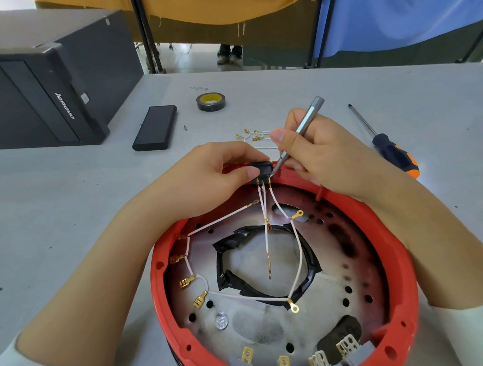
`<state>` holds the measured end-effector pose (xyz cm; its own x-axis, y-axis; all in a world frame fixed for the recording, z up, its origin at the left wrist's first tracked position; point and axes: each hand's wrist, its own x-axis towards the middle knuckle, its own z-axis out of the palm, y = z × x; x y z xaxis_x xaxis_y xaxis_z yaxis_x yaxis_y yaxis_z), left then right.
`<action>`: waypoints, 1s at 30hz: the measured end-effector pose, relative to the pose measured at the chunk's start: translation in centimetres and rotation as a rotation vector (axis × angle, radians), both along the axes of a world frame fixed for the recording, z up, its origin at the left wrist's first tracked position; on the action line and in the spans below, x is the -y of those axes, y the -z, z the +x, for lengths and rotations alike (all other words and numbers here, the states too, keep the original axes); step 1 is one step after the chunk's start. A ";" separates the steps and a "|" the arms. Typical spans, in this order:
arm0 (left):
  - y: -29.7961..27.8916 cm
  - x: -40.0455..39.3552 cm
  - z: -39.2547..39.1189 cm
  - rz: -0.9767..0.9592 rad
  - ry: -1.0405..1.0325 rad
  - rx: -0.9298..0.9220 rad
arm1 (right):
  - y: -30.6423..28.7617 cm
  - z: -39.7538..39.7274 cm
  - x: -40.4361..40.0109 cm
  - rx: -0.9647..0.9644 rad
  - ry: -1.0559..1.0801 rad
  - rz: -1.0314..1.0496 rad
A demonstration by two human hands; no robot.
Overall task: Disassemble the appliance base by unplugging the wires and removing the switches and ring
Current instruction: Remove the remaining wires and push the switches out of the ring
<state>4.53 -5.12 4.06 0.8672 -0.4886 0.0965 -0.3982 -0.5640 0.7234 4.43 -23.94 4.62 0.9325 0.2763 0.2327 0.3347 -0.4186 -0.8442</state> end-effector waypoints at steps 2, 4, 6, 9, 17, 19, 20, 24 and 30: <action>0.0 0.0 0.0 -0.006 0.000 -0.004 | -0.1 -0.4 0.0 -0.050 -0.037 0.204; 0.1 0.0 0.0 -0.009 0.002 -0.012 | -0.3 -0.9 0.2 -0.045 -0.015 0.392; 0.1 0.0 0.0 -0.011 0.000 -0.018 | -0.6 -1.1 0.2 -0.022 0.031 0.428; 0.1 0.0 0.1 -0.013 0.000 -0.016 | -0.9 -1.2 0.3 0.009 0.095 0.289; 0.2 -0.1 0.2 -0.018 0.012 -0.021 | -0.8 -1.2 -0.4 0.026 0.212 0.335; 0.2 0.0 0.2 -0.012 0.007 -0.010 | -0.4 -0.7 -0.5 -0.083 0.197 0.370; 0.2 -0.1 0.2 -0.012 0.004 -0.008 | -0.3 -0.6 -0.4 -0.100 0.197 0.390; 0.4 -0.1 0.3 -0.002 0.002 0.002 | 0.1 -0.4 -0.3 0.012 0.264 0.192; 0.4 -0.1 0.4 -0.007 0.001 0.000 | 0.4 -0.3 -0.3 0.081 0.311 0.125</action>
